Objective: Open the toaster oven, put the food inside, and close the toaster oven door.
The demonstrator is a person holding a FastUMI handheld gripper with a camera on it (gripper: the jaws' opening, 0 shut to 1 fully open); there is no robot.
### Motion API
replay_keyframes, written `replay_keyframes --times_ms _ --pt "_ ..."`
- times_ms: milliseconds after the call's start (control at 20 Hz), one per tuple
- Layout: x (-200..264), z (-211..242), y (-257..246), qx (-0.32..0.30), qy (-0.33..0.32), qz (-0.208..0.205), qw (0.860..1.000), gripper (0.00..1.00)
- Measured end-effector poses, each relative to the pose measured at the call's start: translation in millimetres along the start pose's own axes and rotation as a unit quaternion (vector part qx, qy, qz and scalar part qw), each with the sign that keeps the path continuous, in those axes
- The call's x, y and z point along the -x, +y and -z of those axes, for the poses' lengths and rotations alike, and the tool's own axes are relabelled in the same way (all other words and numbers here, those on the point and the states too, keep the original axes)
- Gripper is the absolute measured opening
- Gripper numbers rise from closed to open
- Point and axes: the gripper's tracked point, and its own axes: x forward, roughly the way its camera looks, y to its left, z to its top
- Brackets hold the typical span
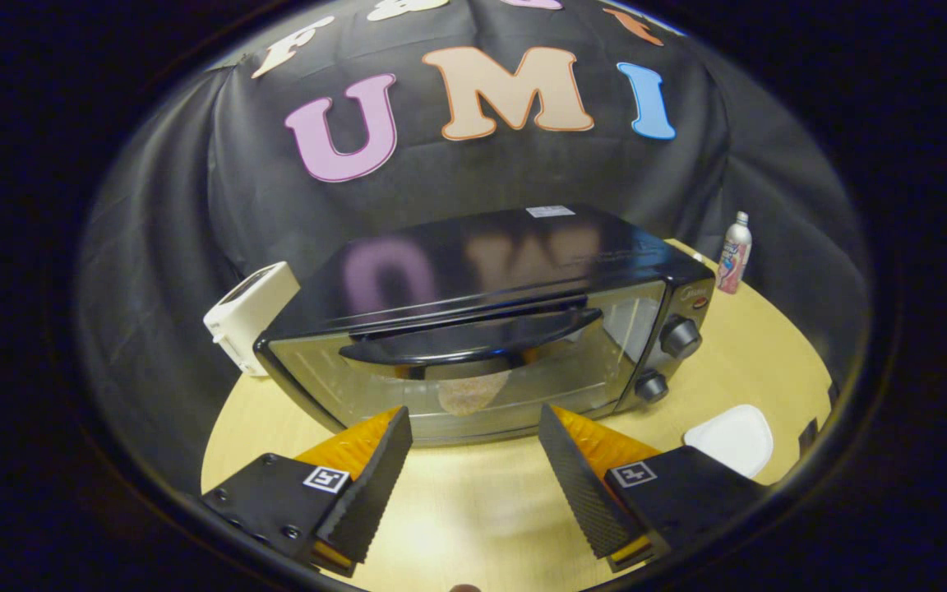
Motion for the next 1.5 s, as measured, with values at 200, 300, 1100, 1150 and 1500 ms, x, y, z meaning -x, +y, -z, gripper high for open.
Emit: replay_keyframes --times_ms 200,300,1100,1150,1500 --pt "9.5 -21.7 -2.3 0.008 -0.022 0.002 1.0 0.99" --pt "12.3 -28.7 -2.2 0.026 -0.023 0.005 0.999 0.99" --pt "118.5 -249.3 15.3 0.04 -0.192 -0.014 0.98 0.99" --pt "127.4 -267.7 12.8 0.036 -0.201 -0.014 0.979 0.99" --pt "175.7 -359.2 -6.8 0.015 -0.239 -0.007 0.971 0.99"
